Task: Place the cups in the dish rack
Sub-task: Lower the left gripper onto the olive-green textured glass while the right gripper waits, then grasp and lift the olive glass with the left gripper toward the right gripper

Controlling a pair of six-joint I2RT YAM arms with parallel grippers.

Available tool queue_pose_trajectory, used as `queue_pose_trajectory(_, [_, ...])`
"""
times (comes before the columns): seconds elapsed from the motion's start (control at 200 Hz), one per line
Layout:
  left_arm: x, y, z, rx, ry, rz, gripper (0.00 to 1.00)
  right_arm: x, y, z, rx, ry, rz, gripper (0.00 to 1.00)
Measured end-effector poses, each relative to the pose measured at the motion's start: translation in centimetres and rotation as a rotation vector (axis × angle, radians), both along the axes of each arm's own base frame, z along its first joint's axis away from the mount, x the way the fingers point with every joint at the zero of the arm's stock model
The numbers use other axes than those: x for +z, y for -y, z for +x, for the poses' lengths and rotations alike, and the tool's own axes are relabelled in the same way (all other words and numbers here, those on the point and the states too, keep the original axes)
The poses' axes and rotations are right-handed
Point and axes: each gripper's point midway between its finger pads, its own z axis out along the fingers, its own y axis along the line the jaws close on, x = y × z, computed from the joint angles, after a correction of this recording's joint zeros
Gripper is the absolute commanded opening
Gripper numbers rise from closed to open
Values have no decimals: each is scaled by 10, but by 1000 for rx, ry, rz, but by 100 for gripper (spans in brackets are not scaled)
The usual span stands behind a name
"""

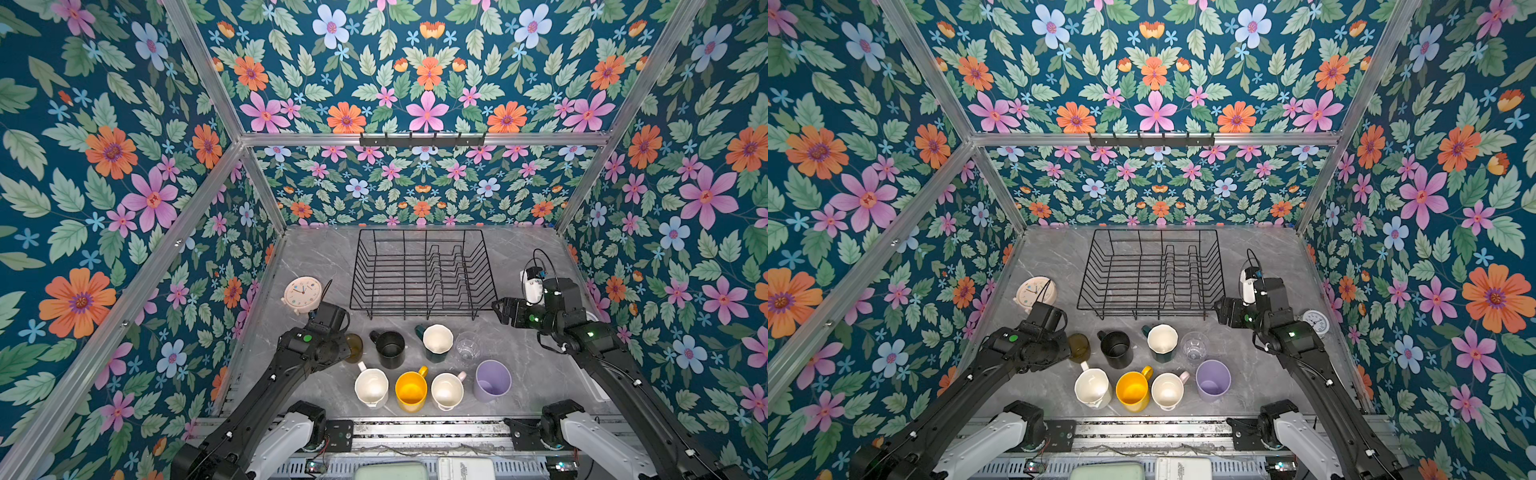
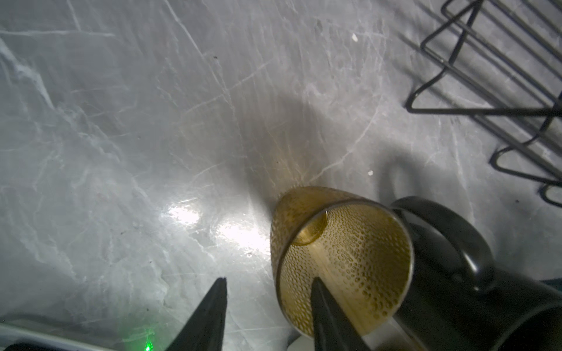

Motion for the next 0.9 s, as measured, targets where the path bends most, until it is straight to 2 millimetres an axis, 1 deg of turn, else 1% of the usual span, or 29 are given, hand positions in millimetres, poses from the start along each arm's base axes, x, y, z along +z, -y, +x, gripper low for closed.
queue_pose_trajectory(0.15, [-12, -3, -2, 18, -34, 27, 46, 1, -1, -1, 9, 6, 4, 87])
queue_pose_trajectory(0.23, [-13, -1, 3, 31, -18, 22, 42, 1, -1, -1, 10, 8, 5, 87])
queue_pose_trajectory(0.355, [-18, -1, 7, 40, -5, 25, 31, -2, -2, -2, 11, 3, 6, 87])
queue_pose_trajectory(0.48, [-20, 0, 11, 41, 5, 23, 14, -4, -2, -2, 12, -2, 5, 87])
queue_pose_trajectory(0.54, [-20, 0, 12, 41, 8, 22, 10, -4, -2, -2, 12, -3, 5, 87])
queue_pose_trajectory(0.6, [-20, 0, 12, 41, 10, 22, 0, -4, -2, -2, 12, -3, 5, 87])
queue_pose_trajectory(0.625, [-20, 0, 13, 41, 12, 23, 0, -4, -2, -2, 12, -3, 5, 87])
queue_pose_trajectory(0.69, [-17, 1, 14, 41, 16, 20, 0, -4, -2, -3, 15, -4, 8, 87])
queue_pose_trajectory(0.755, [-11, 1, 16, 41, 31, 14, 0, -4, -3, -3, 17, -5, 9, 87])
queue_pose_trajectory(0.825, [0, 2, 18, 43, 58, 7, 0, -5, -4, -3, 22, -9, 13, 87])
queue_pose_trajectory(0.9, [18, 0, 19, 41, 92, 4, 0, -6, -5, -3, 27, -14, 17, 87])
